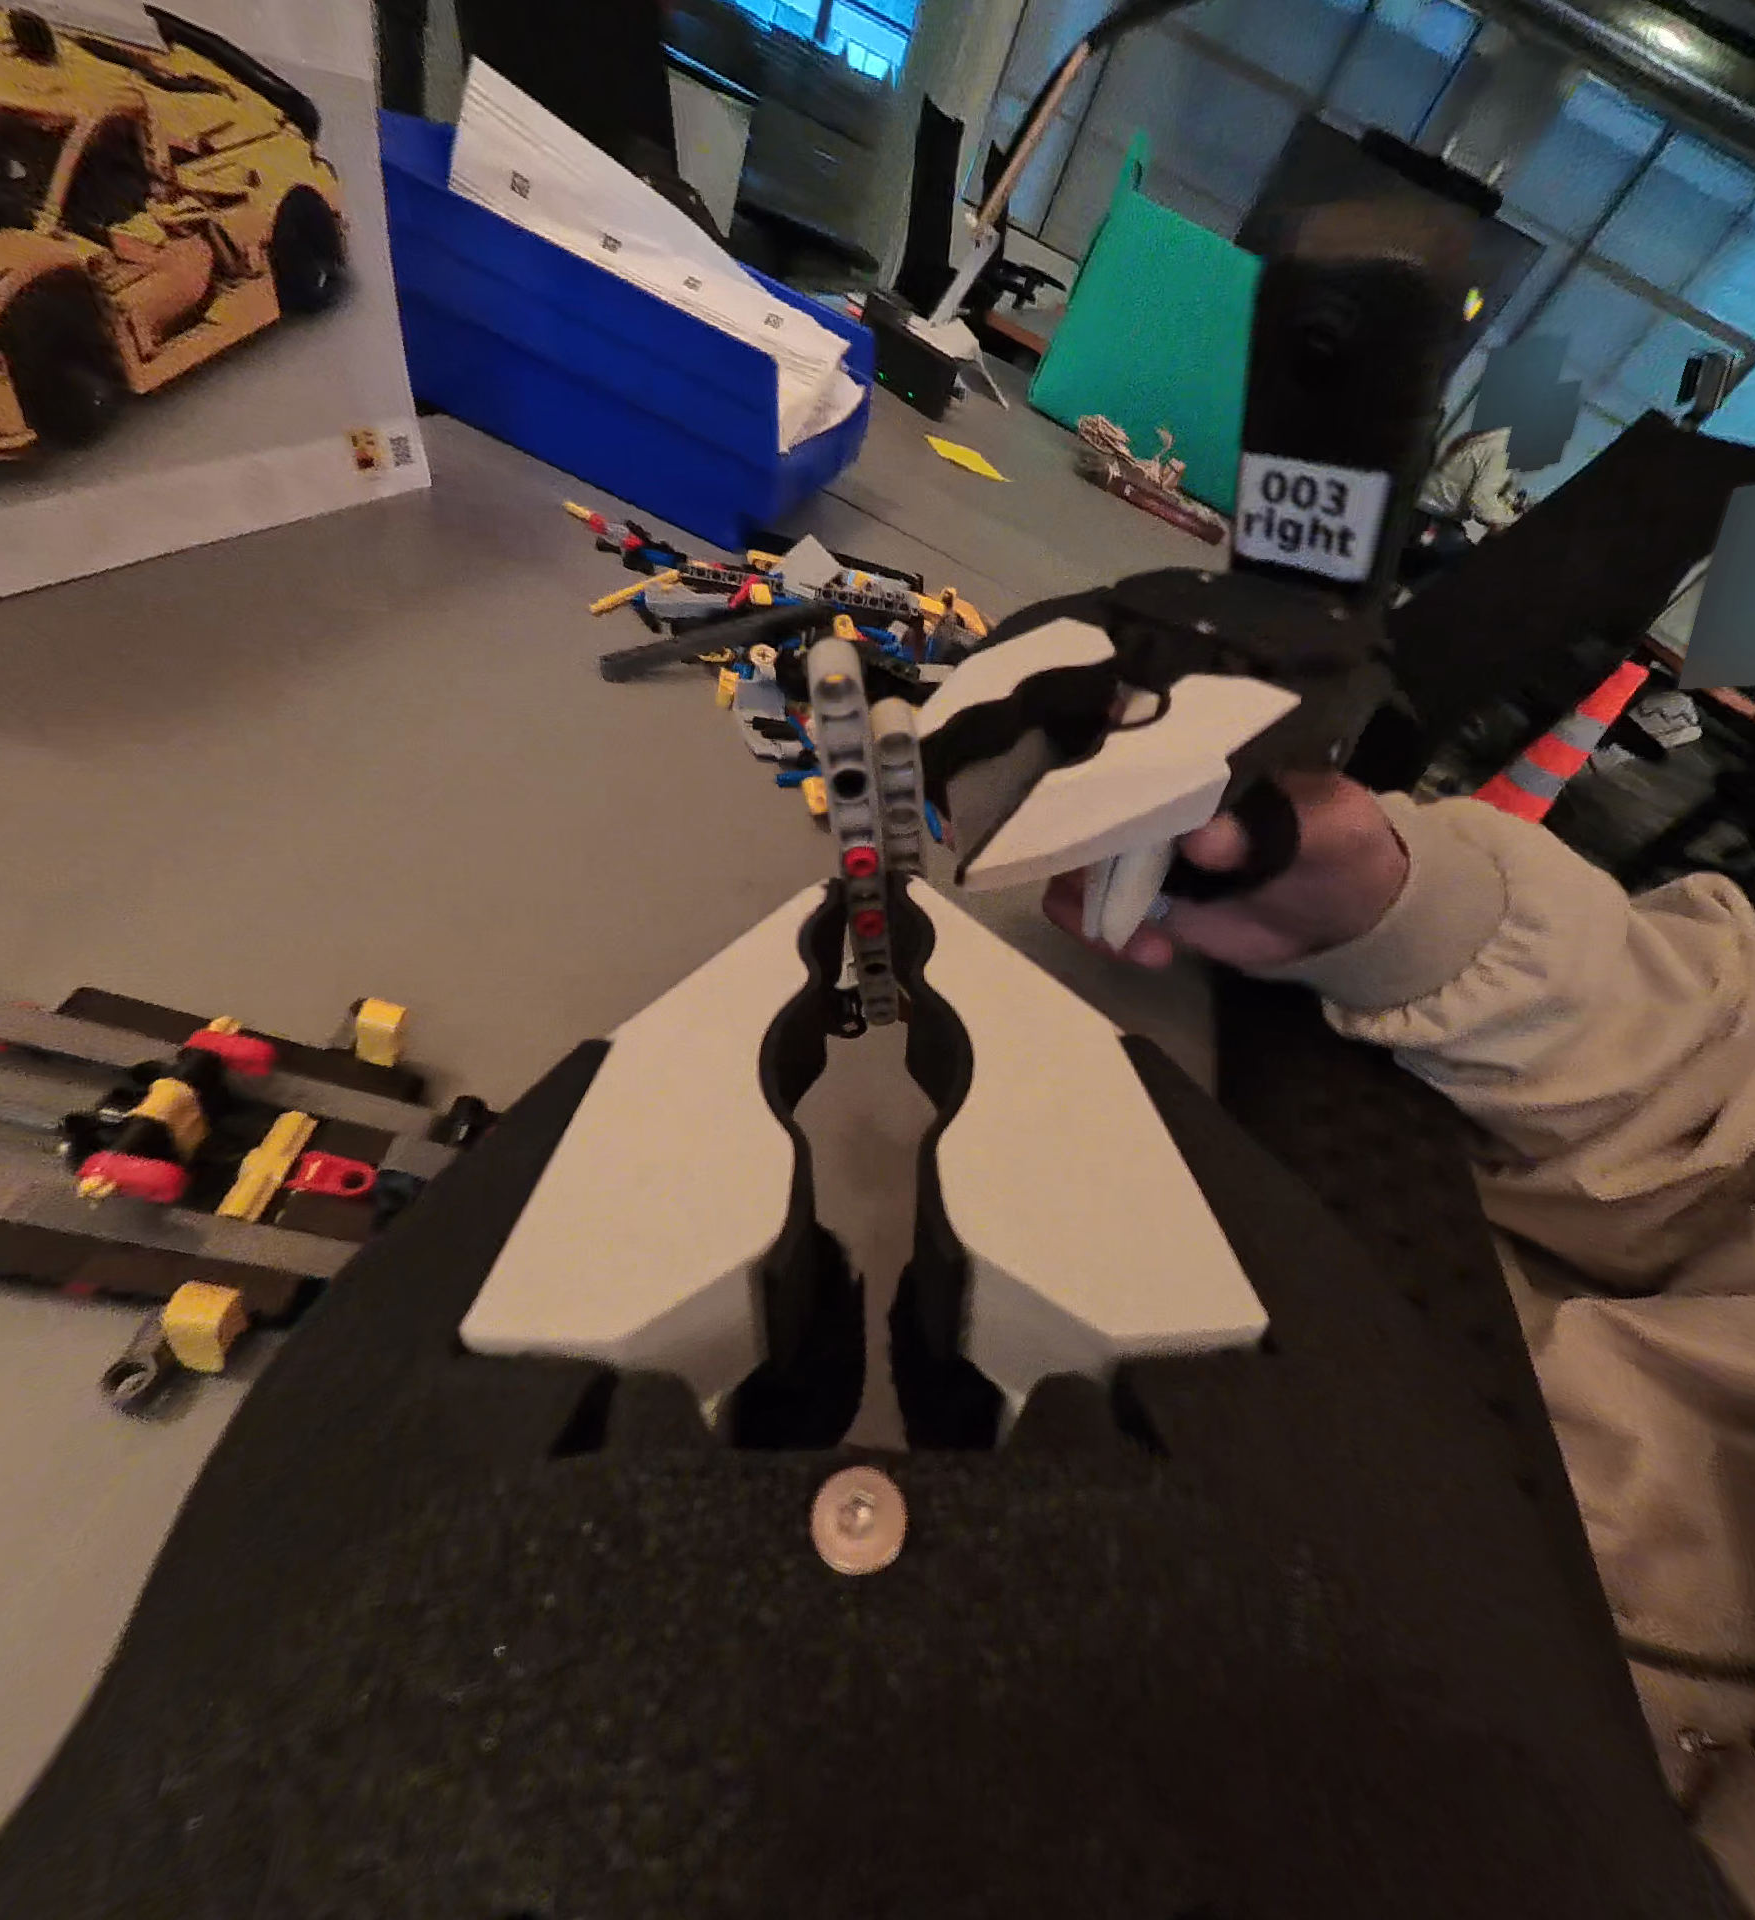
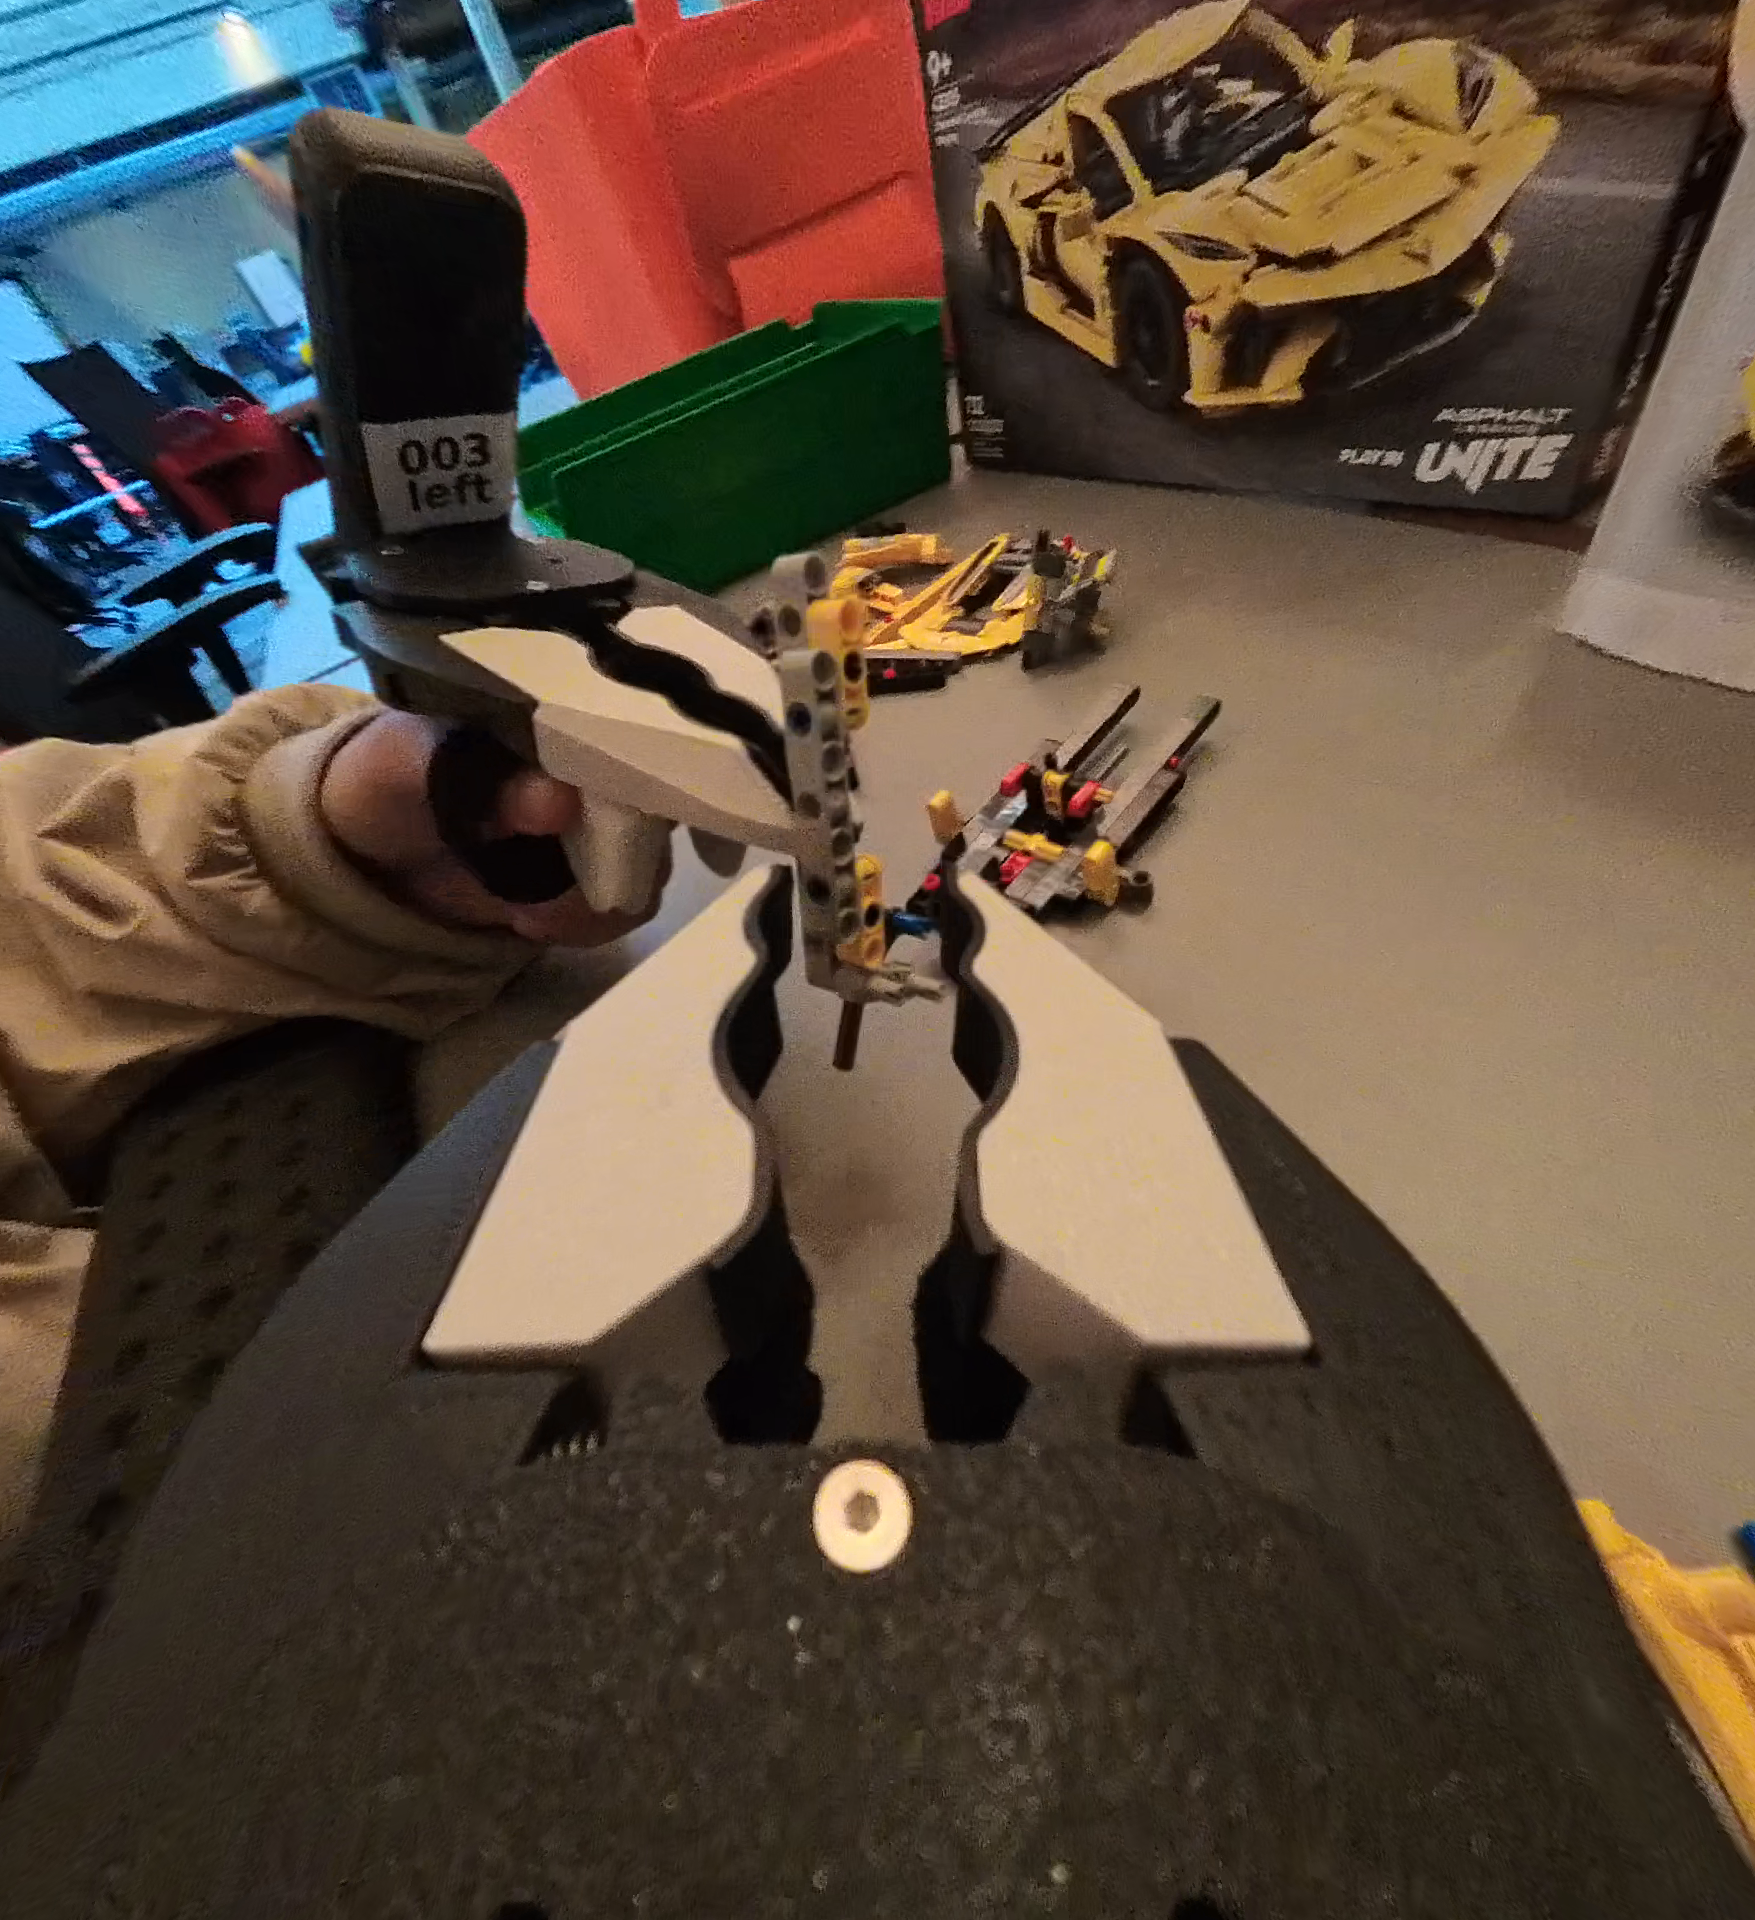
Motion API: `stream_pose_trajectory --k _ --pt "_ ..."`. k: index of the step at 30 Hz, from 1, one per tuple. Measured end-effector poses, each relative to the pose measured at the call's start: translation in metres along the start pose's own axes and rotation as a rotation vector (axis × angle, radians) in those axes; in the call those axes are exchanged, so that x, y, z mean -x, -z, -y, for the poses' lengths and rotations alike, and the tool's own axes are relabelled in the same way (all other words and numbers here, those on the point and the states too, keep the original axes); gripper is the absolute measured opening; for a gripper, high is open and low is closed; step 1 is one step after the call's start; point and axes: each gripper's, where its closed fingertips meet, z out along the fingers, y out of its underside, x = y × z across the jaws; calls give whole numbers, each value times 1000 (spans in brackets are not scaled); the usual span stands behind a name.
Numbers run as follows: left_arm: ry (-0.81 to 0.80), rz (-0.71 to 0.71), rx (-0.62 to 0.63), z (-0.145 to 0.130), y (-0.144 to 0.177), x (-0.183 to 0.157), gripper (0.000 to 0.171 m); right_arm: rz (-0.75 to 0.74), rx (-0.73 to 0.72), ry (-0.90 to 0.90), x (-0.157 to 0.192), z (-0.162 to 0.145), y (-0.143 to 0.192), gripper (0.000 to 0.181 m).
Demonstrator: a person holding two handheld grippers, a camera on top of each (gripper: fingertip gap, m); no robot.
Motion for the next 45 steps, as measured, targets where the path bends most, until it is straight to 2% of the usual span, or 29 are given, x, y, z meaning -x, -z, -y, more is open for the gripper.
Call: stream_pose_trajectory --k 8,13,16,22,28,29,30,31,32,33,34,35,36,38,40,41,43,45 --pt "112 -21 -20 2 2 5 8 -212 43 243 3 -1 -16 9" --pt "128 118 -16 1 -4 17 7 -373 140 256 -10 -4 -17 8" --pt "174 141 -39 4 -7 17 7 -392 115 203 -13 -1 -13 7" --pt "223 116 -50 7 -8 15 7 -414 91 221 -12 4 -8 7" --pt "133 154 -21 6 -9 14 8 -444 108 262 -14 4 -7 6" --pt "122 172 -20 6 -8 16 8 -459 108 268 -14 5 -5 6" --pt "98 297 -15 3 -1 37 7 -461 84 267 -11 10 -1 6" --pt "98 470 -24 2 21 71 7 -468 -12 281 -7 29 12 6" --pt "169 488 -79 9 41 87 7 -498 -71 303 -6 40 26 6" --pt "175 444 -136 20 53 83 6 -480 -69 275 -7 37 28 6" --pt "54 453 -140 27 54 70 6 -421 -48 214 -7 28 23 6" --pt "-54 446 -135 32 46 53 7 -368 -69 144 -10 21 18 6" --pt "-79 395 -125 33 35 39 7 -256 -100 41 -5 22 13 6" --pt "18 312 -105 29 26 36 7 -157 -155 -112 -9 26 13 6" --pt "131 196 -98 21 23 34 7 14 -178 -225 1 26 11 6" --pt "161 187 -90 16 22 36 7 46 -186 -278 -1 24 12 6" --pt "148 120 42 -6 9 24 7 260 -235 -420 11 32 14 6" --pt "149 28 229 -39 -6 5 7 382 -304 -543 13 40 19 6"
